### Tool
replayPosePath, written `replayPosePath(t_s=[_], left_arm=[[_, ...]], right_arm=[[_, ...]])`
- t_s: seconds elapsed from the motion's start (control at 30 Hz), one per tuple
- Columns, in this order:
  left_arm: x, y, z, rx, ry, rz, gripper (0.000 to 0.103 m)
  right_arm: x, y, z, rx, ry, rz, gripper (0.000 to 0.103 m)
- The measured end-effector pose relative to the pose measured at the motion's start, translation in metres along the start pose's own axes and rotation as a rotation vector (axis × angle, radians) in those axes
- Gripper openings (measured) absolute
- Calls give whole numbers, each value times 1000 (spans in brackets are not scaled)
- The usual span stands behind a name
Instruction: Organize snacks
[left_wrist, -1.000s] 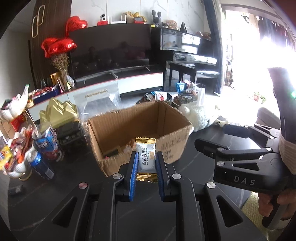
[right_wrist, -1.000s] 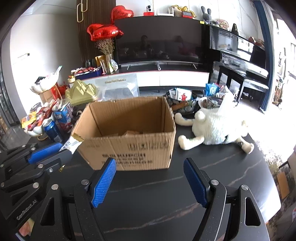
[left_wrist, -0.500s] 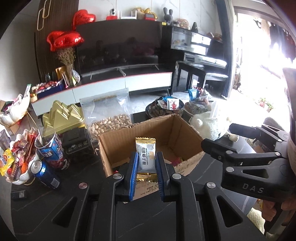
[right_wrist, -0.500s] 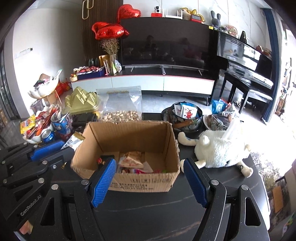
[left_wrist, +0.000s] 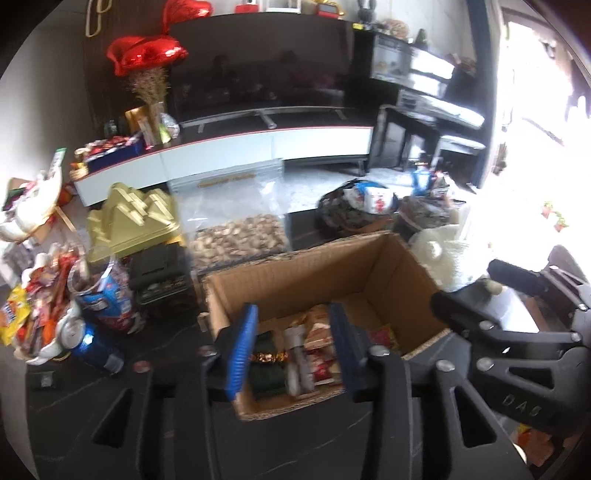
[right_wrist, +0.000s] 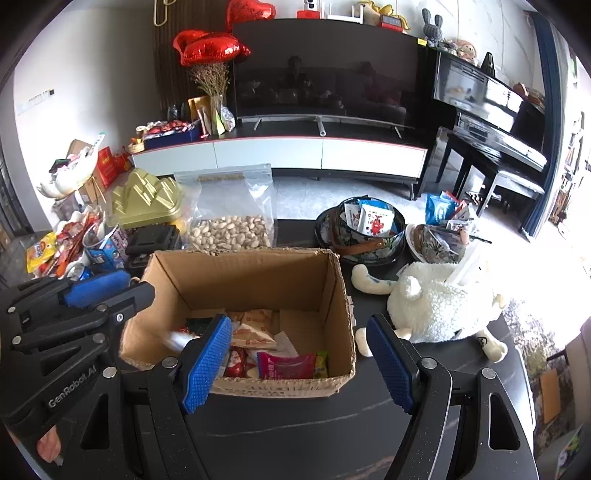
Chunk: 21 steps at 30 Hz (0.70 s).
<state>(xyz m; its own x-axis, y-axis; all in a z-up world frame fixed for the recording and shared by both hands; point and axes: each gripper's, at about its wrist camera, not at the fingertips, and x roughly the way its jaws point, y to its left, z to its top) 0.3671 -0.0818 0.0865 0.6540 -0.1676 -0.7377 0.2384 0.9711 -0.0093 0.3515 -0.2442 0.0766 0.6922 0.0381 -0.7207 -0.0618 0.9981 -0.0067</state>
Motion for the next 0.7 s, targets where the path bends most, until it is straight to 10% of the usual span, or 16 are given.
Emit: replayPosePath(t_s=[0.7], left_arm=[[-89, 14, -86, -54, -195, 164, 96]], right_arm=[[-53, 14, -65, -3, -115, -27, 90]])
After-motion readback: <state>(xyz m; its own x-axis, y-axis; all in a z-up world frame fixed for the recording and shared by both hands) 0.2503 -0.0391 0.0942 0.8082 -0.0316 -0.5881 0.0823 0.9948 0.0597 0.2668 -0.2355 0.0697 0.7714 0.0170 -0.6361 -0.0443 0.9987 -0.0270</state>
